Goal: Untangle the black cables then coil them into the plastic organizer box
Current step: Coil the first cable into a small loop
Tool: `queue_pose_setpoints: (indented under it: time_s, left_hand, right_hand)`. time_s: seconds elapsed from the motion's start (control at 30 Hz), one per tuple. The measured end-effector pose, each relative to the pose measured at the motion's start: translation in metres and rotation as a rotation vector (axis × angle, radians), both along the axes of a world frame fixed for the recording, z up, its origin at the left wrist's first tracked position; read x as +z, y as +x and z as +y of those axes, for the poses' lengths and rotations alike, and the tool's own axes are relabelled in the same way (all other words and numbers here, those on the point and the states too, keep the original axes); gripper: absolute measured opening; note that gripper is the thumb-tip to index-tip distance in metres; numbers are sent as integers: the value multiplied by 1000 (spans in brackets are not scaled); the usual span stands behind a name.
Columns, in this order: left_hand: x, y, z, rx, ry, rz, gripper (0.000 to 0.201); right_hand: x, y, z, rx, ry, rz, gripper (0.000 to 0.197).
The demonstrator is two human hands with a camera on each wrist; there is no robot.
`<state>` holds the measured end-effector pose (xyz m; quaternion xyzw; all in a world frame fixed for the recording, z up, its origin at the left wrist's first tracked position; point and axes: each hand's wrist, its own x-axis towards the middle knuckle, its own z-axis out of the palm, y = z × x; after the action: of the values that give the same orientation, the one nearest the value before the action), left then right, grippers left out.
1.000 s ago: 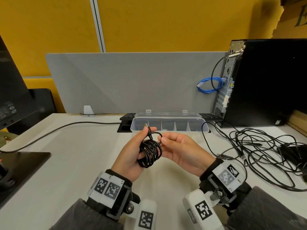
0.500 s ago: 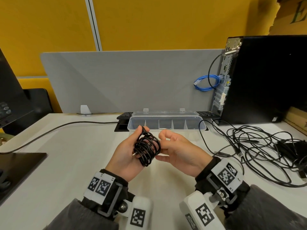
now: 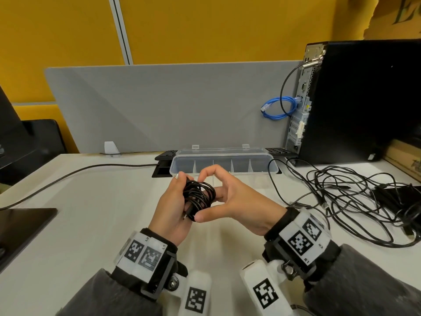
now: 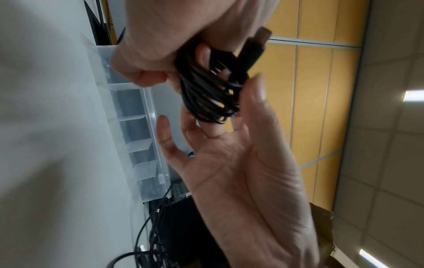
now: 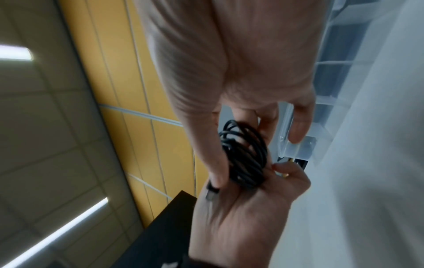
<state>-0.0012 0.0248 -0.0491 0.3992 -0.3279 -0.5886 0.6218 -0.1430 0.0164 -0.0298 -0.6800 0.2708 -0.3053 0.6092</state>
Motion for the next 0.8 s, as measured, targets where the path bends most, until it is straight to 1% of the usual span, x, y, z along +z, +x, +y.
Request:
queue_pose_setpoints:
  time_s: [0.07, 0.17, 0.27, 0.33, 0.4, 0.47, 0.57, 0.63, 0.7, 0.73, 0.8]
  left_hand:
    - [-2, -2, 0, 9, -30, -69, 31]
    - [-3, -6, 1, -3, -73, -130, 33]
    - [-1, -5, 1, -31, -109, -112, 35]
    - [2, -6, 2, -53, -146, -92, 45]
    - [4, -7, 4, -94, -182, -95, 53]
    - [4, -6, 4, -119, -229, -101, 53]
    - [-1, -3, 3, -157, -285, -91, 43]
    - [-1, -5, 4, -145, -293, -150, 30]
    - [0, -5, 4, -95, -308, -221, 20]
    - [-1, -4, 3, -63, -320, -263, 18]
    - [-3, -1, 1, 18, -356, -324, 17]
  right_hand:
    - [0, 4, 3, -28, -85, 22, 45]
    - [-2, 5, 1, -79, -100, -41, 34]
    - [2, 2, -2, -125, -80, -107, 24]
    - [6, 0, -2, -176, -68, -134, 14]
    - [8, -1, -1, -244, -103, -137, 8]
    - [10, 0, -2, -316, -168, -138, 9]
    - [8, -2, -10, -478, -277, -145, 21]
    - [8, -5, -14, -559, -363, -94, 15]
    - [8, -7, -16, -606, -437, -32, 10]
    - [8, -7, -15, -619, -472, -2, 10]
    - [9, -8, -13, -636, -623, 106, 12]
